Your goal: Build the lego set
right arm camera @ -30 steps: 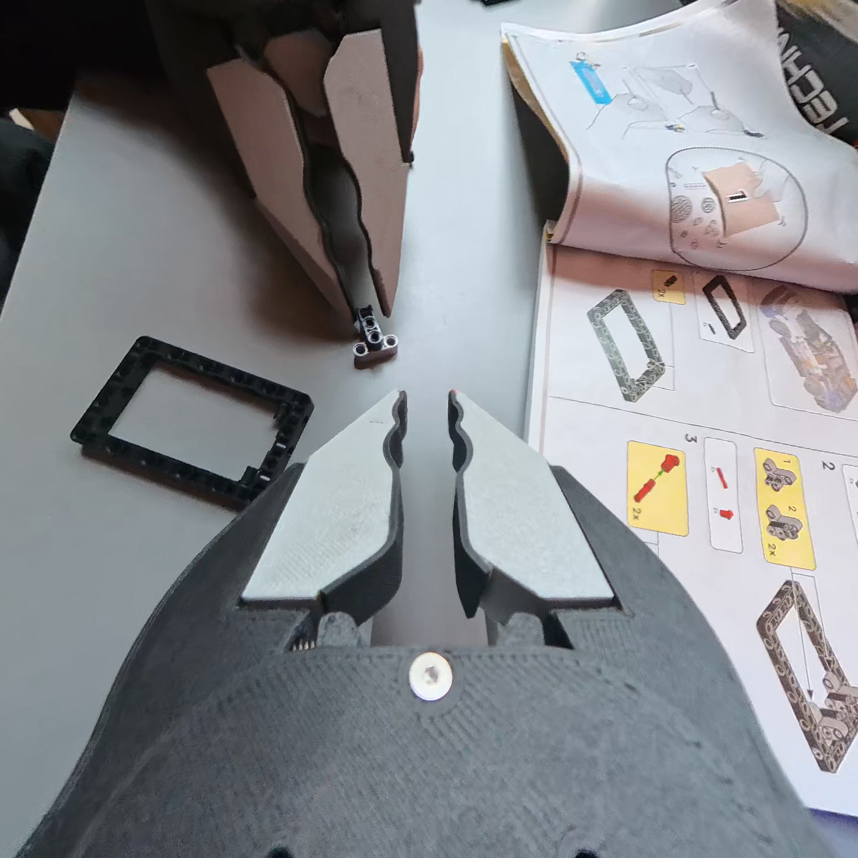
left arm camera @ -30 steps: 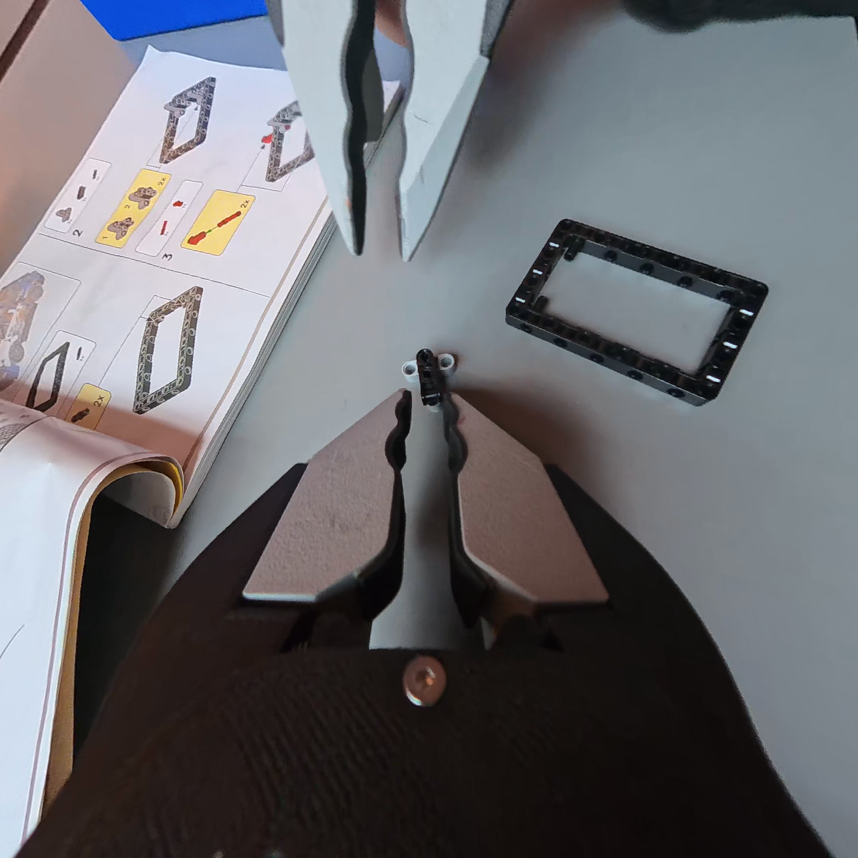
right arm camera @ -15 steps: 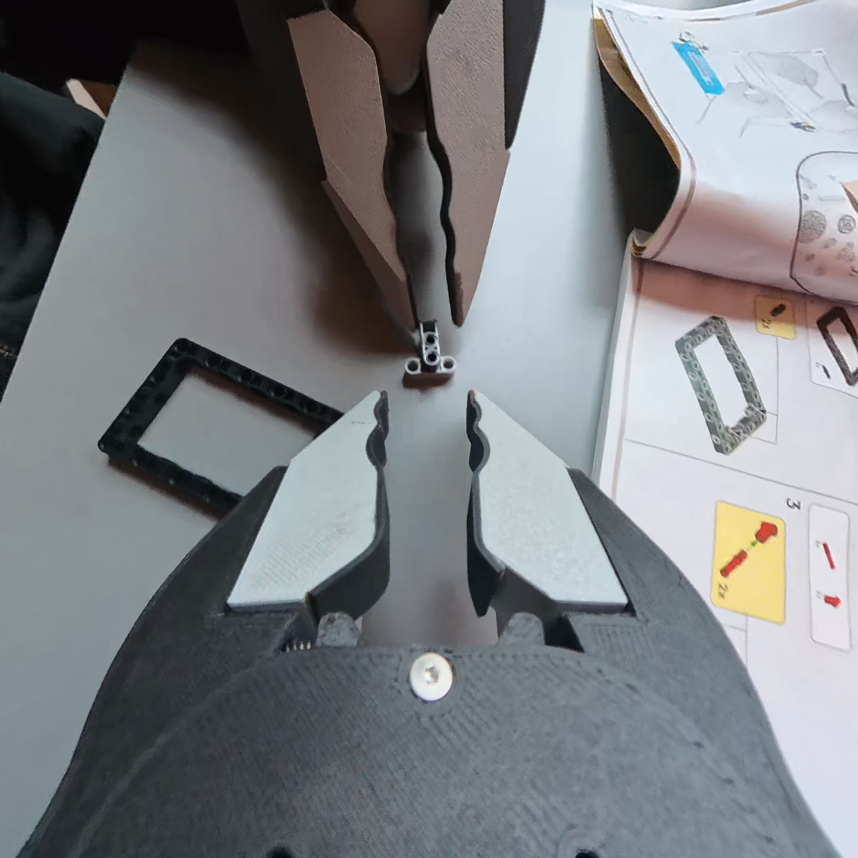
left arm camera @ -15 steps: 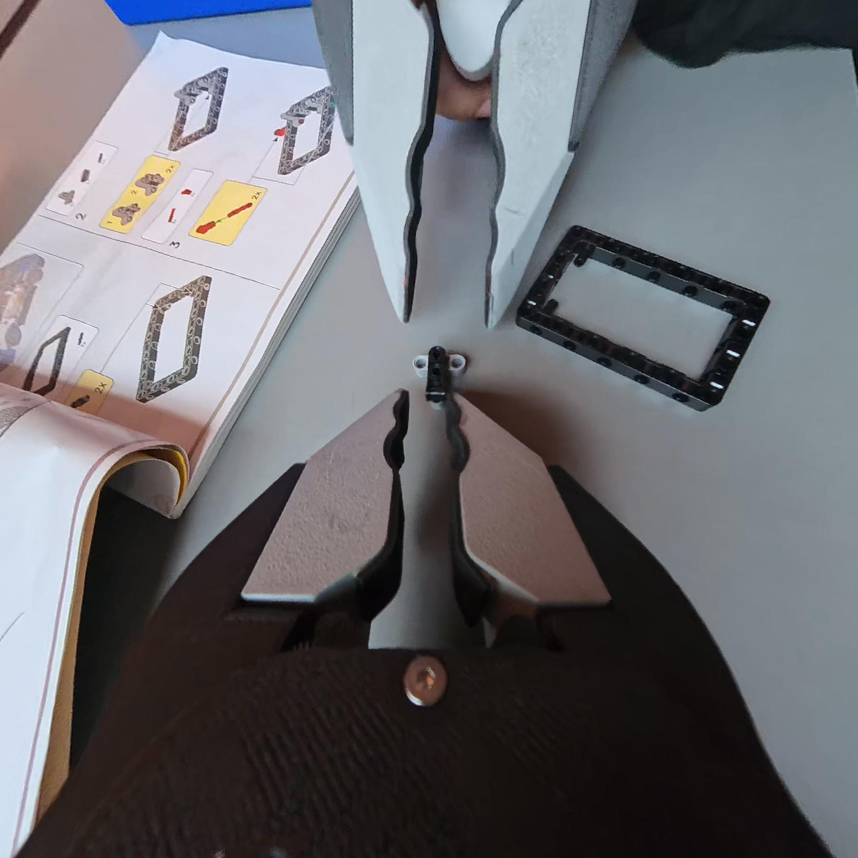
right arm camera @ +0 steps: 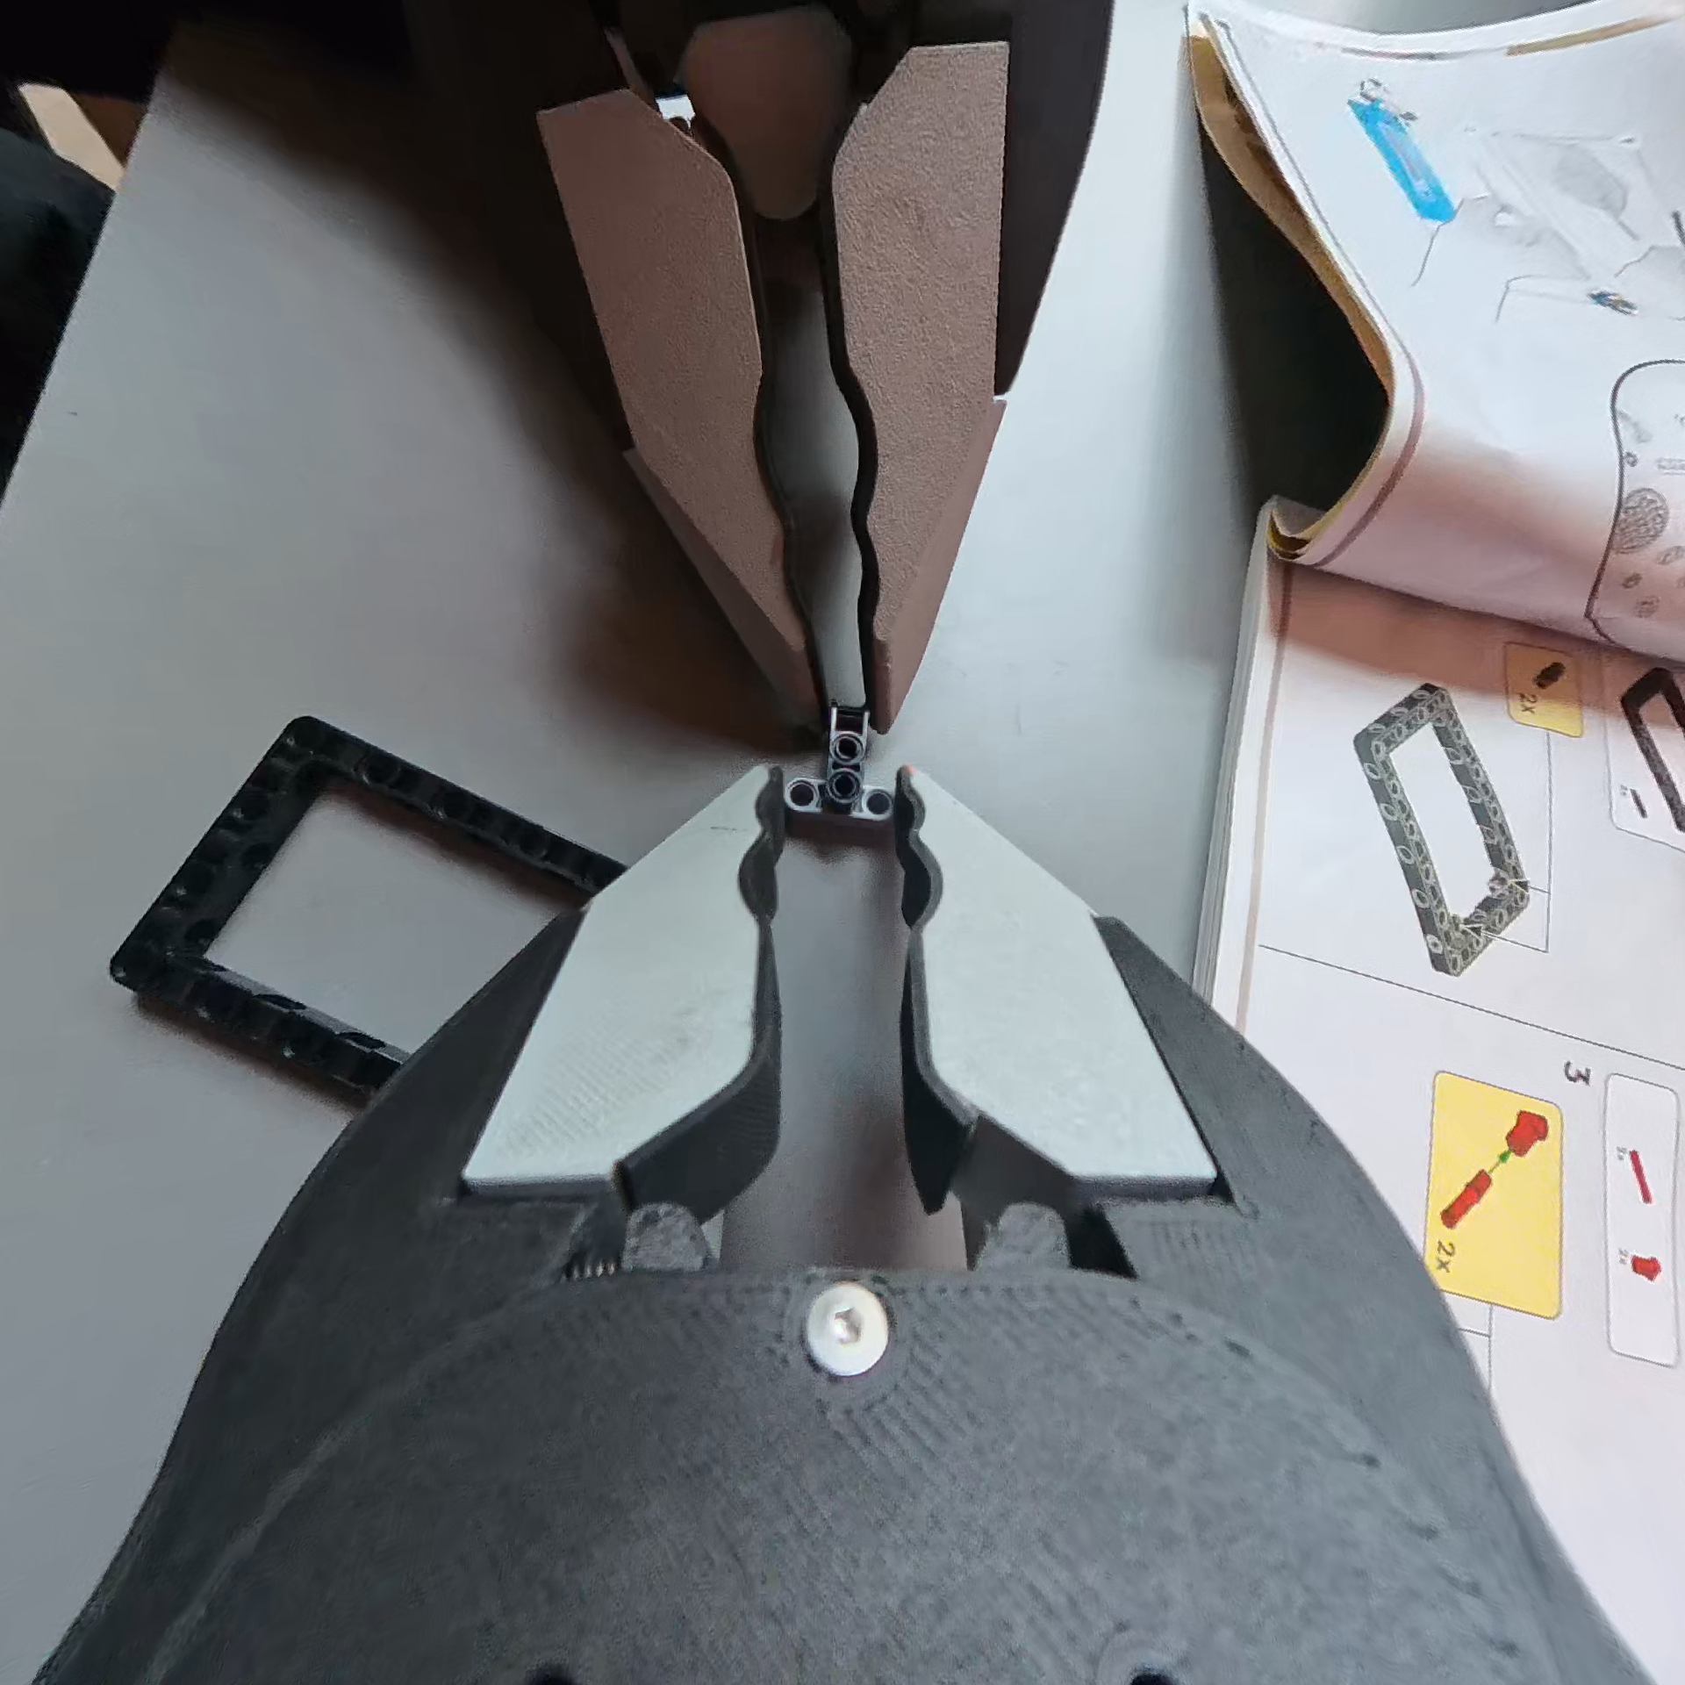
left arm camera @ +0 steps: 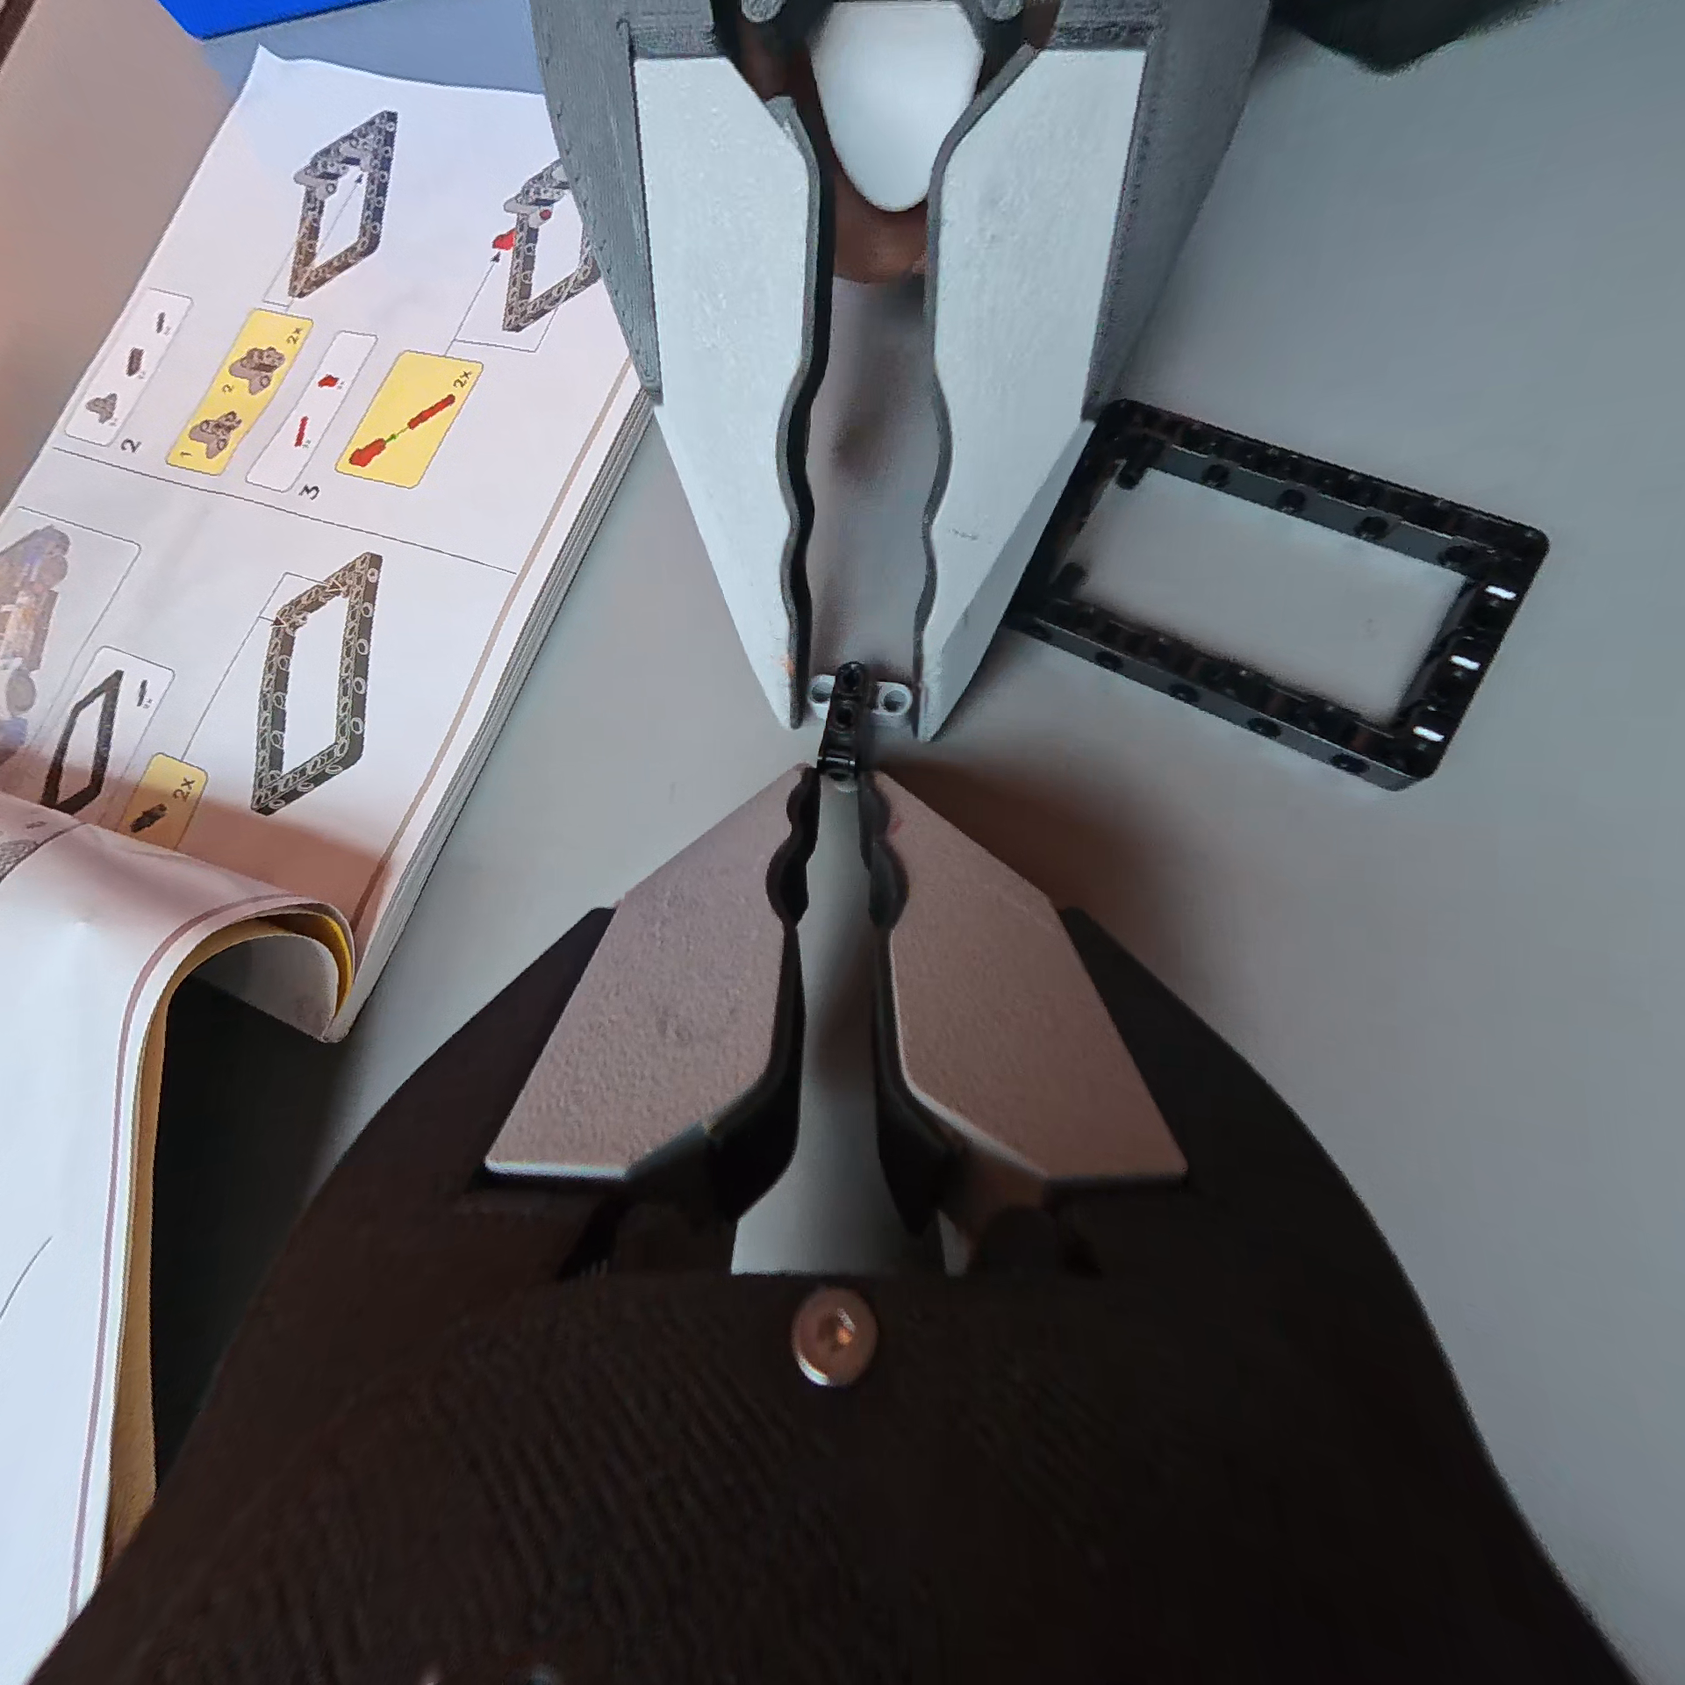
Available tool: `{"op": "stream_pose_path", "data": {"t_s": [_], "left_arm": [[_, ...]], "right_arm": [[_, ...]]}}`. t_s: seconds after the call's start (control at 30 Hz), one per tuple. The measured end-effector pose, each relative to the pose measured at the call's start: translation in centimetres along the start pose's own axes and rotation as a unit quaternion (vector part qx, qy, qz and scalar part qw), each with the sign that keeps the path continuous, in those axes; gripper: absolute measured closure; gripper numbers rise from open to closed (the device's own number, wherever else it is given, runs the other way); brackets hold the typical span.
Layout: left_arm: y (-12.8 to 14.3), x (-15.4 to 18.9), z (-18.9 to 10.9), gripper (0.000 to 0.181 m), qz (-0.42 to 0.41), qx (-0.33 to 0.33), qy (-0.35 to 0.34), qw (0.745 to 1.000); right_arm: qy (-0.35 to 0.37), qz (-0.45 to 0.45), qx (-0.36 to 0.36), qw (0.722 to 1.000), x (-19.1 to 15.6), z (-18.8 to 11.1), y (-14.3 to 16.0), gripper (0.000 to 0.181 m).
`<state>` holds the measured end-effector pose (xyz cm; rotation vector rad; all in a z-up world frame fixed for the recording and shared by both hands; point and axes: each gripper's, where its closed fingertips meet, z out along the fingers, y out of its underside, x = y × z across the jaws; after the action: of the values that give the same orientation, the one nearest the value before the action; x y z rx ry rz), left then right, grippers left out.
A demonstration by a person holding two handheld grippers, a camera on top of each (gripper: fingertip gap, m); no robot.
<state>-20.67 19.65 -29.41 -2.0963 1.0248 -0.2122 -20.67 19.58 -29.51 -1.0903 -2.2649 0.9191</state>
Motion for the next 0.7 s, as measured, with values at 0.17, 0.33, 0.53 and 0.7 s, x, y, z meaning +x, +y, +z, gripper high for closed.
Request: {"op": "stream_pose_path", "data": {"t_s": [0.17, 0.33, 0.53, 0.7], "left_arm": [[-0.3, -0.3, -0.2, 0.175, 0.001, 0.01, -0.013, 1.0], [-1.0, -1.2, -1.0, 0.172, -0.019, 0.036, -0.03, 0.999], [-0.8, -1.2, -0.9, 0.173, -0.019, 0.031, -0.028, 0.999], [-1.0, -1.1, -1.1, 0.174, -0.016, 0.033, -0.031, 0.999]], "right_arm": [[0.01, 0.002, 0.009, 1.0, 0.2, -0.4, -0.1, 0.161], [0.021, 0.042, 0.06, 0.997, 1.6, -2.7, -0.9, 0.16], [0.042, 0.078, 0.105, 0.99, 3.5, -5.2, -1.3, 0.161], [0.035, 0.076, 0.084, 0.993, 3.3, -4.4, -0.6, 0.16]]}}
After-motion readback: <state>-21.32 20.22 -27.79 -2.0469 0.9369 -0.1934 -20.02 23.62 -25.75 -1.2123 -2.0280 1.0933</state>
